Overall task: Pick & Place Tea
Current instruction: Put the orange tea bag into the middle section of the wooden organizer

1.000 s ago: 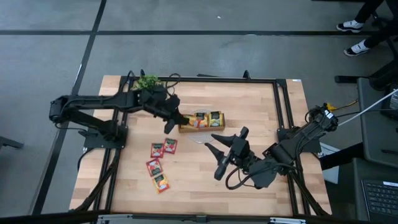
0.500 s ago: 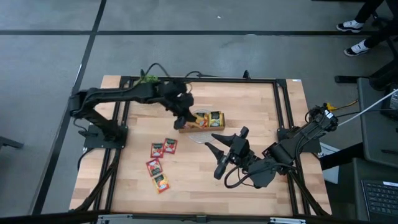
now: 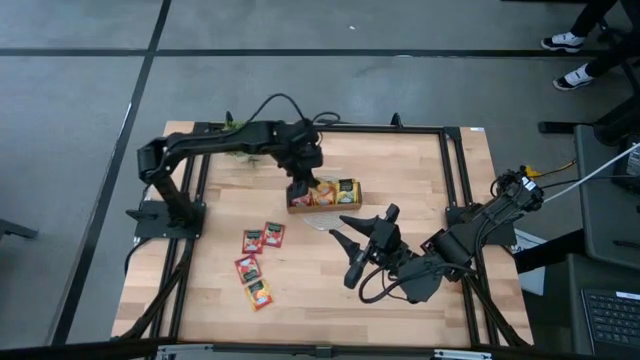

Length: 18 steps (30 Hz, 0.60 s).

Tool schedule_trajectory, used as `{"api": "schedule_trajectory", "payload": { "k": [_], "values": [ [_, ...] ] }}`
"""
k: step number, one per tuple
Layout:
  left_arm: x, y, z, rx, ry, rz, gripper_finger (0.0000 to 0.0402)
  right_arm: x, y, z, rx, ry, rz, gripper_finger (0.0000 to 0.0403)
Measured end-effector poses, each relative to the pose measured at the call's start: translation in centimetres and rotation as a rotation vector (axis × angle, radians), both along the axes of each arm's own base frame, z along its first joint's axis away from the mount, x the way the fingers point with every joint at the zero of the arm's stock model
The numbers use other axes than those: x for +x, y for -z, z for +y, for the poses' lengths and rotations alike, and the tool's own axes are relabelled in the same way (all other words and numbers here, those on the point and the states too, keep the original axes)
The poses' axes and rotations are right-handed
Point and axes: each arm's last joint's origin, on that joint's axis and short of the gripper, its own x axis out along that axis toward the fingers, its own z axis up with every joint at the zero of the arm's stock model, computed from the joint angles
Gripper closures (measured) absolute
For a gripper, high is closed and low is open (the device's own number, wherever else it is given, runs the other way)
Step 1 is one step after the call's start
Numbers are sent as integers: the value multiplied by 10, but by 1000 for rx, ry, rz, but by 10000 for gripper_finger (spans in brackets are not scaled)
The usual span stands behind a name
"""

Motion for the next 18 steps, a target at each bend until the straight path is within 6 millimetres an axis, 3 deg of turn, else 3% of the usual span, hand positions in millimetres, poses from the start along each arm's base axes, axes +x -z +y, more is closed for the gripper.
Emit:
{"api": "schedule_trajectory", "payload": {
  "k": [5,18],
  "values": [
    [8,7,8,108,29,91,399,0,1,0,17,3,-8,240],
    [26,14,15,175,101,180,399,0,2,0,88,14,-43,240]
  ]
}}
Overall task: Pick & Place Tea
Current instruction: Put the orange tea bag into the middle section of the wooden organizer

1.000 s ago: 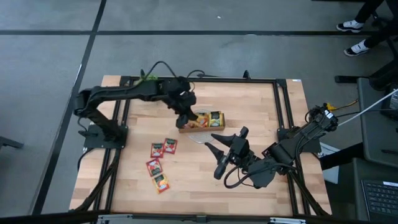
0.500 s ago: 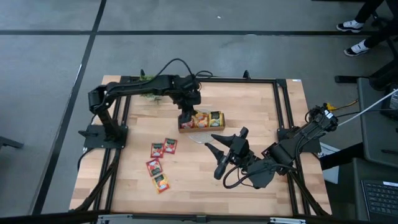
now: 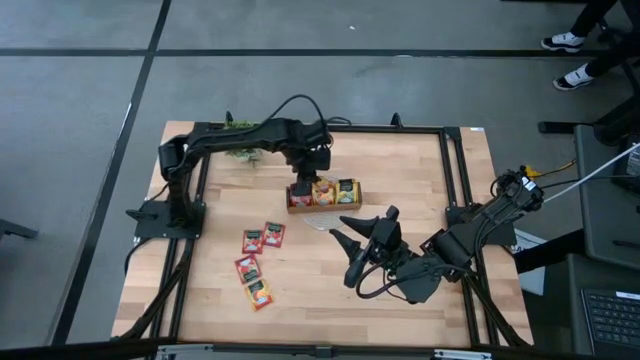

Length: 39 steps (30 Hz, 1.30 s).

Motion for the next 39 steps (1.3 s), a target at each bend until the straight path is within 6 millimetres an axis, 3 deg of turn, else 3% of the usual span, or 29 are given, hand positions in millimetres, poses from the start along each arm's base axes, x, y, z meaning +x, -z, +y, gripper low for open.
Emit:
{"api": "schedule_trajectory", "payload": {
  "k": [16,39],
  "values": [
    [14,27,-11,6,61,99,399,0,1,0,0,2,4,240],
    [20,26,-14,86,39,71,389,0,1,0,3,2,4,240]
  ]
}}
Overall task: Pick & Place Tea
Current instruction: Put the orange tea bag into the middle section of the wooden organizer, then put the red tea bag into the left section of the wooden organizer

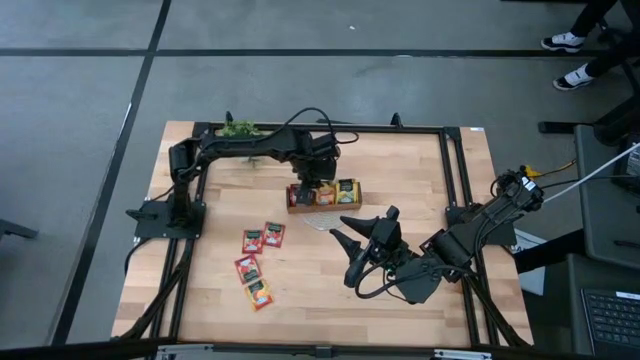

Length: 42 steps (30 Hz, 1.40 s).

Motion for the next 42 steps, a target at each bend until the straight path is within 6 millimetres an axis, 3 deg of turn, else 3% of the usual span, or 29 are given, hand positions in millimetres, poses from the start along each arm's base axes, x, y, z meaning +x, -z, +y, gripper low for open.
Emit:
{"api": "schedule_trajectory", "payload": {
  "k": [28,34,38,42],
  "values": [
    [-1,1,-6,-54,-42,20,347,0,0,0,9,1,-4,240],
    [0,0,-5,-56,-52,12,361,-1,2,0,-1,1,13,240],
    [-3,-6,-5,-62,-54,-10,394,-1,2,0,-4,0,17,240],
    [-6,-18,-7,-126,-35,-71,399,-1,3,-1,-11,1,27,240]
  ]
}}
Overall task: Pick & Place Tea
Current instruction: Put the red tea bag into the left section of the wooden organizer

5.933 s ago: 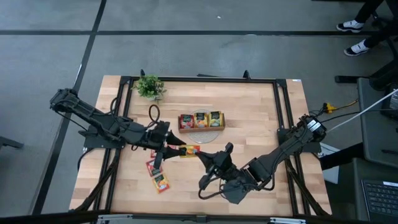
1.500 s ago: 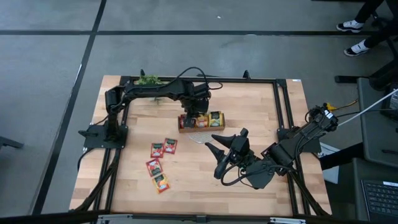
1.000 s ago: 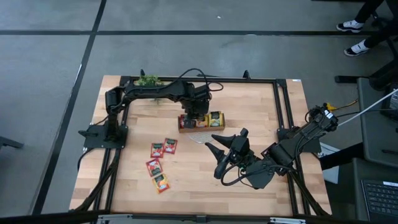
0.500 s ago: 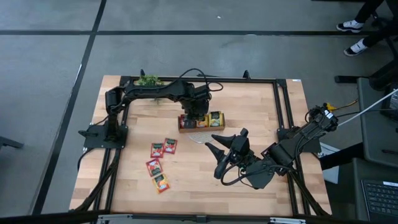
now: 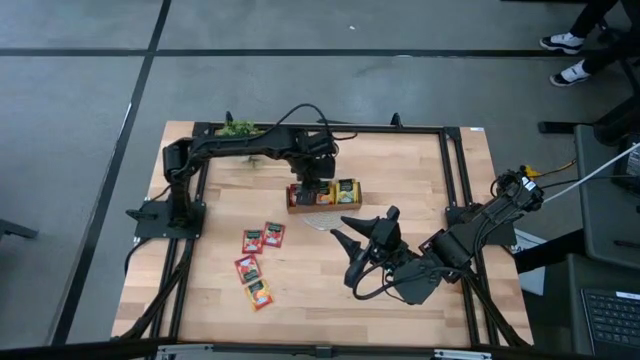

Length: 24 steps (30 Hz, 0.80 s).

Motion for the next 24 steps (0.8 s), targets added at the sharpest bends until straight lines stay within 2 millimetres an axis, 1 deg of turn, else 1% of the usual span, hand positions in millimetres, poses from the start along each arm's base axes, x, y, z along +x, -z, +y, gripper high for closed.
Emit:
{"api": "schedule_trajectory", "payload": {
  "k": [6,10,13,16,22,24],
  "values": [
    [-1,-14,-7,-112,-10,-73,399,0,1,0,-7,0,9,240],
    [-2,-38,-21,-166,8,-200,400,-1,3,0,5,-10,18,240],
    [-7,-57,-35,-172,0,-342,399,-1,6,-1,27,-10,26,240],
    [-21,-71,-51,-160,-35,-447,400,-3,9,-2,47,-11,42,240],
    [-63,-75,-84,-188,-100,-523,393,-3,14,-3,69,-46,89,240],
    [-78,-77,-98,-210,-112,-560,389,-1,15,-4,79,-92,119,240]
  ]
}}
